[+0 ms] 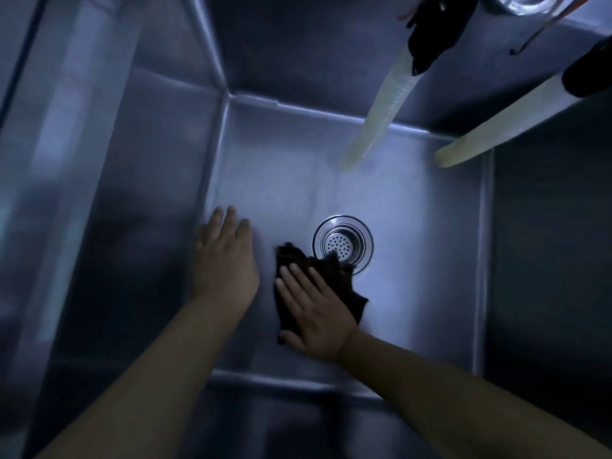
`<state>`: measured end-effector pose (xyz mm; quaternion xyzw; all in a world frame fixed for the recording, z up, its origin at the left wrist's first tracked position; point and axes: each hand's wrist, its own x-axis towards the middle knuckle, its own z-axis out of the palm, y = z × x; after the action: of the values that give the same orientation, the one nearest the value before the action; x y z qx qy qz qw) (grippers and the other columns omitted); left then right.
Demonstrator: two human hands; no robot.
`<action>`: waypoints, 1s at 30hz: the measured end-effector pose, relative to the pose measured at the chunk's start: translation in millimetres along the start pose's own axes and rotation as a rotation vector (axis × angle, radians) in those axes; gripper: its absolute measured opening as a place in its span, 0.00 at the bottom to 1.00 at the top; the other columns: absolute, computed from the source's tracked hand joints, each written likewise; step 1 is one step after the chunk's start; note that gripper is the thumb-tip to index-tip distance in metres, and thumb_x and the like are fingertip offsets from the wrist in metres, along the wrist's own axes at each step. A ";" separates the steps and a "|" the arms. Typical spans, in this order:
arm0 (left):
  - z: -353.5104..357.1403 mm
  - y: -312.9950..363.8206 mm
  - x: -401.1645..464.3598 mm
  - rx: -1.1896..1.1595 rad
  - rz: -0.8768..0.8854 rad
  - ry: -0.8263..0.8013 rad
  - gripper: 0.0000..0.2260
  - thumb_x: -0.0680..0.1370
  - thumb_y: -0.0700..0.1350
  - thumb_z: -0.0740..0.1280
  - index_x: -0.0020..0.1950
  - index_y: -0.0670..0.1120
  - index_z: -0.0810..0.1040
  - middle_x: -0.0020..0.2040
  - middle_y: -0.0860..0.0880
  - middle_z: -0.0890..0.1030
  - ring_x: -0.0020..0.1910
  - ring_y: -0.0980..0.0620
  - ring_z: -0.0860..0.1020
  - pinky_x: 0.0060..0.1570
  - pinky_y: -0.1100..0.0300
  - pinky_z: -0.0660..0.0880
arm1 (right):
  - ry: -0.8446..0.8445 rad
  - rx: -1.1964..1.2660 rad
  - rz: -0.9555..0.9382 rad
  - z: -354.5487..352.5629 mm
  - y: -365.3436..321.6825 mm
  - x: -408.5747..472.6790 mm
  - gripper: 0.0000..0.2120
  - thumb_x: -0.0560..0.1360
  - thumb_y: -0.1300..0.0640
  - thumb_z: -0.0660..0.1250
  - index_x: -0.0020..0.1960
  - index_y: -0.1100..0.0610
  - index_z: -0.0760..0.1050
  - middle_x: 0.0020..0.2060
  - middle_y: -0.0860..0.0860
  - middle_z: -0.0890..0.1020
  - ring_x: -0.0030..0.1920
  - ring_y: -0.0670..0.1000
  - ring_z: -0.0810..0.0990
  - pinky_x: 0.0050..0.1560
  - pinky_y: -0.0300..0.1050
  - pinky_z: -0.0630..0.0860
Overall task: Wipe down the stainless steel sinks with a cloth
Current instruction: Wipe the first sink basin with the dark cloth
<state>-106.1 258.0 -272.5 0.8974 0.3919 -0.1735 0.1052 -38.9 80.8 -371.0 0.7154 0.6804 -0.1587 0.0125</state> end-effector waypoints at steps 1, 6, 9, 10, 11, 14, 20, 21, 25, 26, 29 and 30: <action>0.3 -0.8 1.5 0.001 -0.008 0.002 0.25 0.79 0.44 0.58 0.76 0.47 0.56 0.78 0.47 0.50 0.77 0.48 0.46 0.73 0.53 0.49 | 0.003 0.004 -0.007 -3.3 0.1 16.0 0.40 0.73 0.36 0.57 0.75 0.62 0.56 0.75 0.59 0.58 0.76 0.59 0.51 0.75 0.59 0.50; 0.5 -8.2 5.4 -0.014 -0.090 0.006 0.26 0.78 0.45 0.59 0.75 0.47 0.56 0.78 0.47 0.53 0.76 0.48 0.51 0.72 0.54 0.54 | -0.004 -0.036 0.045 -25.6 24.5 93.2 0.38 0.76 0.38 0.53 0.77 0.60 0.49 0.77 0.57 0.51 0.77 0.56 0.44 0.76 0.54 0.41; 2.9 -7.9 7.6 -0.013 -0.103 -0.023 0.26 0.79 0.45 0.59 0.76 0.48 0.54 0.78 0.48 0.51 0.76 0.48 0.51 0.72 0.54 0.54 | 0.009 -0.069 0.093 -39.0 48.1 129.7 0.37 0.77 0.38 0.50 0.77 0.59 0.46 0.77 0.56 0.49 0.77 0.55 0.43 0.76 0.53 0.41; 4.4 -7.1 8.7 -0.012 -0.094 -0.031 0.27 0.79 0.45 0.58 0.76 0.48 0.53 0.78 0.48 0.50 0.76 0.48 0.50 0.72 0.54 0.53 | 0.021 -0.081 0.110 -43.3 56.1 141.1 0.37 0.77 0.38 0.49 0.77 0.59 0.46 0.77 0.56 0.49 0.77 0.54 0.43 0.76 0.53 0.41; 6.6 -6.5 9.6 -0.011 -0.077 -0.037 0.27 0.79 0.45 0.58 0.77 0.48 0.51 0.78 0.48 0.50 0.76 0.48 0.50 0.72 0.54 0.53 | 0.036 -0.092 0.127 -47.6 64.1 152.5 0.37 0.77 0.37 0.48 0.77 0.58 0.45 0.77 0.55 0.49 0.77 0.54 0.43 0.76 0.53 0.40; 13.8 -5.9 14.0 -0.005 -0.008 -0.049 0.30 0.79 0.45 0.59 0.77 0.48 0.48 0.78 0.48 0.48 0.76 0.48 0.49 0.73 0.54 0.51 | 0.086 -0.107 0.190 -60.4 89.8 186.4 0.37 0.77 0.36 0.46 0.77 0.58 0.45 0.77 0.54 0.49 0.77 0.54 0.43 0.76 0.53 0.41; 30.6 9.2 20.1 0.005 0.210 -0.120 0.31 0.79 0.44 0.58 0.78 0.47 0.45 0.78 0.47 0.43 0.77 0.50 0.46 0.74 0.55 0.46 | 0.181 -0.074 0.296 -71.5 136.3 214.0 0.38 0.76 0.36 0.49 0.77 0.58 0.50 0.77 0.53 0.52 0.77 0.52 0.47 0.76 0.52 0.44; 33.5 14.4 18.7 0.017 0.250 -0.122 0.31 0.79 0.44 0.58 0.78 0.47 0.45 0.78 0.47 0.43 0.77 0.50 0.46 0.74 0.54 0.45 | 0.189 -0.073 0.309 -71.0 143.2 210.1 0.37 0.76 0.37 0.49 0.77 0.58 0.50 0.77 0.53 0.53 0.77 0.52 0.47 0.76 0.52 0.44; 42.1 38.5 11.4 0.026 0.332 -0.162 0.30 0.79 0.46 0.57 0.78 0.45 0.45 0.78 0.45 0.42 0.77 0.47 0.44 0.74 0.51 0.42 | 0.198 -0.045 0.364 -69.5 173.9 177.8 0.37 0.75 0.37 0.47 0.77 0.59 0.51 0.76 0.55 0.56 0.77 0.53 0.51 0.76 0.52 0.44; 43.9 45.0 9.5 0.030 0.342 -0.176 0.31 0.80 0.46 0.57 0.78 0.45 0.44 0.78 0.44 0.42 0.77 0.46 0.43 0.74 0.50 0.41 | 0.210 -0.031 0.378 -69.4 182.9 165.7 0.37 0.75 0.37 0.48 0.76 0.59 0.53 0.76 0.55 0.58 0.76 0.54 0.53 0.76 0.53 0.46; 48.2 63.8 3.4 0.084 0.376 -0.222 0.34 0.79 0.49 0.59 0.77 0.42 0.42 0.77 0.41 0.40 0.76 0.43 0.40 0.73 0.44 0.40 | 0.181 -0.054 0.427 -66.9 212.4 124.1 0.37 0.76 0.37 0.50 0.77 0.59 0.51 0.76 0.56 0.57 0.77 0.55 0.51 0.75 0.56 0.46; 49.5 69.5 1.8 0.104 0.381 -0.230 0.35 0.79 0.50 0.59 0.77 0.42 0.42 0.77 0.40 0.40 0.76 0.42 0.39 0.73 0.41 0.40 | 0.171 -0.062 0.456 -66.0 221.7 110.0 0.37 0.76 0.37 0.50 0.77 0.58 0.50 0.76 0.56 0.56 0.77 0.55 0.50 0.75 0.56 0.45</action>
<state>-64.9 196.6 -314.9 0.9336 0.1915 -0.2717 0.1336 194.3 186.5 -379.1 0.8606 0.5044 -0.0695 0.0123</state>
